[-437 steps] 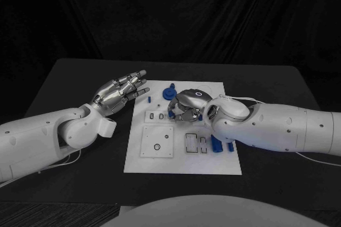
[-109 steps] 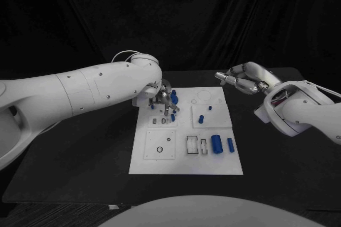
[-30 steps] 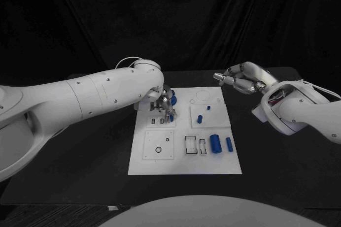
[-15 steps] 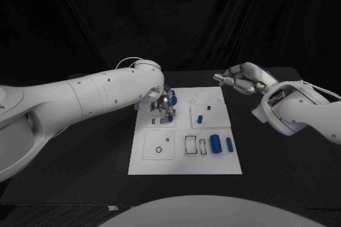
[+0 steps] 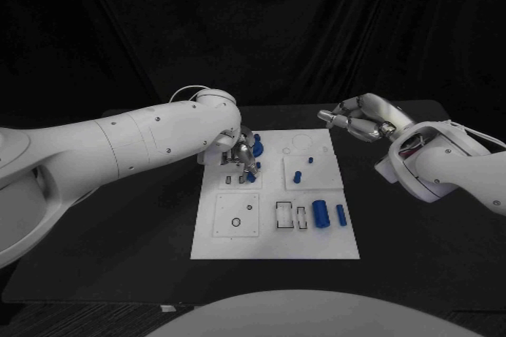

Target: Assemble the parts on the task board

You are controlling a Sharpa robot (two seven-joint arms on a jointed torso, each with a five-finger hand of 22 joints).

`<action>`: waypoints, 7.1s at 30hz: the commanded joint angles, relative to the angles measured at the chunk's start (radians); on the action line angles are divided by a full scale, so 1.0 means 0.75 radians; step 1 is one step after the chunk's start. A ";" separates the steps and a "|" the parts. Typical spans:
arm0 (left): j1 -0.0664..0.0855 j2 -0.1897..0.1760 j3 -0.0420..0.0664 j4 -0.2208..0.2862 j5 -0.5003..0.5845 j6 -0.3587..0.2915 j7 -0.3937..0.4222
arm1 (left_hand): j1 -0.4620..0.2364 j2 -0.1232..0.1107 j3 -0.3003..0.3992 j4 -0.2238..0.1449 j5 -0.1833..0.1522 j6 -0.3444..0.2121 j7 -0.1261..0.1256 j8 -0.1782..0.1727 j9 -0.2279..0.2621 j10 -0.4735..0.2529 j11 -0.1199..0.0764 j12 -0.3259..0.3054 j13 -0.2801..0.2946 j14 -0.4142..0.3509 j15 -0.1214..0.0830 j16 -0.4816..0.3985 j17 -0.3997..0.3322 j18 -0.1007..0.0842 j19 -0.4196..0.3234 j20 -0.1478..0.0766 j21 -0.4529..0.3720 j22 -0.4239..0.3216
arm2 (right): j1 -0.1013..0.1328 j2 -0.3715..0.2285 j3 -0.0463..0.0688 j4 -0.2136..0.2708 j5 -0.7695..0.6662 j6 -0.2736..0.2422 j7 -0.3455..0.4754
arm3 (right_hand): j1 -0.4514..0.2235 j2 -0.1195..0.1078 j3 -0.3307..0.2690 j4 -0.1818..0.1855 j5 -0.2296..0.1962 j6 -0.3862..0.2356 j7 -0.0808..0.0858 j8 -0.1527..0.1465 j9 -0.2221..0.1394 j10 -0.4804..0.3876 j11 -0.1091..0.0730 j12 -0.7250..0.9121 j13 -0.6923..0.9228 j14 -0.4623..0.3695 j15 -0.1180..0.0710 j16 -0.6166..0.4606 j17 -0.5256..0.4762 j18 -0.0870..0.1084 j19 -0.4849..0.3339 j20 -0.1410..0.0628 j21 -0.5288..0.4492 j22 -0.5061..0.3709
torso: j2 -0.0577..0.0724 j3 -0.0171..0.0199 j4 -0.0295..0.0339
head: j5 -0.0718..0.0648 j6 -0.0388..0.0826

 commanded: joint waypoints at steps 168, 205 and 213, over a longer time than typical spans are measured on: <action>-0.034 -0.224 -0.001 0.243 0.121 -0.324 -0.114 | -0.133 -0.036 0.223 -0.067 -0.014 -0.012 -0.013 0.035 0.094 0.136 -0.015 -0.001 0.350 0.141 -0.016 0.003 0.351 -0.010 0.011 -0.014 -0.035 0.025 | -0.032 0.010 0.001 -0.031 0.013 0.029 -0.031 | 0.028 0.013 0.004 0.001 0.011 -0.002 -0.008 0.006 -0.002 0.142 -0.012 0.003 0.348 0.138 -0.005 -0.006 0.337 0.027 0.060 -0.004 -0.030 0.301 | 0.000 -0.0007 -0.0003 | 0.038 0.000; -0.039 -0.227 0.000 0.242 0.121 -0.289 -0.126 | -0.273 -0.041 -0.089 0.176 -0.489 -0.018 -0.003 0.011 0.109 0.136 -0.003 -0.001 0.350 0.141 -0.006 0.003 0.351 -0.008 0.013 -0.003 -0.068 0.045 | -0.035 0.009 0.001 -0.033 0.013 0.028 -0.028 | 0.030 0.012 0.003 0.001 0.013 -0.002 -0.008 0.006 -0.003 0.142 -0.012 0.003 0.348 0.138 -0.006 -0.005 0.338 0.027 0.059 -0.004 -0.031 0.301 | 0.001 -0.0003 0.0005 | 0.041 0.000; -0.029 -0.311 0.000 0.336 0.049 -0.385 -0.100 | -0.299 -0.055 -0.168 0.230 -0.513 -0.002 -0.007 0.020 0.116 0.136 -0.006 -0.001 0.350 0.141 -0.008 0.003 0.351 -0.010 0.025 -0.005 -0.063 0.058 | -0.036 0.000 0.001 -0.036 0.013 0.020 -0.022 | 0.029 0.010 0.001 0.002 0.013 -0.002 -0.008 0.006 -0.003 0.142 -0.012 0.003 0.348 0.138 -0.006 -0.005 0.339 0.027 0.060 -0.005 -0.031 0.301 | 0.000 -0.0006 0.0002 | 0.035 0.000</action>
